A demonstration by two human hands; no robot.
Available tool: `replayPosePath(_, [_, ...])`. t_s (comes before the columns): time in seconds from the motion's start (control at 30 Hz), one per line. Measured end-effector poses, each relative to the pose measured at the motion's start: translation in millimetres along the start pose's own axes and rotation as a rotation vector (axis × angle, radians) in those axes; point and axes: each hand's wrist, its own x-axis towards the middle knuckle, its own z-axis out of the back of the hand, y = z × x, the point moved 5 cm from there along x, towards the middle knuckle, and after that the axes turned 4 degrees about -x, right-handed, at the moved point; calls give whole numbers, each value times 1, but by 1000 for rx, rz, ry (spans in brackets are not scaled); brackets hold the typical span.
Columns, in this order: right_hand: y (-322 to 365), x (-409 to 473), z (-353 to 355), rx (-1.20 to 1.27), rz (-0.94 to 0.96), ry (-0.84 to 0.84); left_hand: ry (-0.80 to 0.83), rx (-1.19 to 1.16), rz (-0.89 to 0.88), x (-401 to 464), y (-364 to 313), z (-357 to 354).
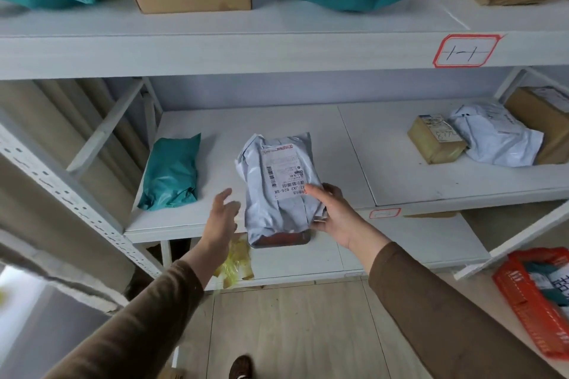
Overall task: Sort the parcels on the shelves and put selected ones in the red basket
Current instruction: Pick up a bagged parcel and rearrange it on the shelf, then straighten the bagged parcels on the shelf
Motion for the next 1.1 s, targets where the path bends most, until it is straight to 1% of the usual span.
replayPosePath(0.03, [-1, 8, -5, 4, -5, -28, 49, -56, 99, 2, 5, -3])
replayPosePath(0.07, [-1, 16, -11, 2, -10, -58, 117, -62, 145, 4, 5, -8])
replayPosePath(0.13, [1, 35, -24, -1, -15, -87, 221, -28, 168, 12, -1, -15])
replayPosePath(0.17, [2, 45, -31, 3, -18, -93, 235, -23, 177, 21, -3, -17])
replayPosePath(0.3, [11, 92, -55, -8, 3, -112, 188, -66, 160, 76, -14, -11])
replayPosePath(0.47, [23, 142, -68, -135, 43, -196, 172, -160, 122, 135, -27, 0])
replayPosePath(0.57, [26, 167, -70, -201, 91, -252, 201, -153, 137, 162, -29, 1])
replayPosePath(0.67, [22, 184, -67, -260, 89, -323, 211, -70, 161, 182, -24, 0])
replayPosePath(0.73, [20, 187, -66, -342, 81, -344, 217, -21, 183, 190, -17, -1])
replayPosePath(0.8, [25, 183, -67, -480, 68, -382, 217, 27, 194, 191, -13, 0])
replayPosePath(0.87, [40, 172, -68, -724, 77, -523, 177, 132, 131, 187, -21, 8])
replayPosePath(0.9, [51, 165, -74, -825, 164, -607, 128, 186, 70, 187, -27, 18])
replayPosePath(0.93, [64, 156, -87, -885, 330, -663, 68, 236, -7, 187, -33, 33])
replayPosePath(0.97, [74, 148, -105, -892, 533, -670, 11, 281, -90, 187, -41, 49])
replayPosePath(1.0, [83, 139, -127, -873, 702, -637, -44, 324, -160, 186, -47, 67])
replayPosePath(1.03, [84, 136, -150, -828, 805, -561, -102, 364, -211, 187, -51, 87])
replayPosePath(1.07, [83, 134, -174, -796, 838, -461, -167, 393, -235, 188, -55, 107])
replayPosePath(1.1, [79, 135, -198, -767, 823, -352, -230, 396, -232, 189, -57, 128])
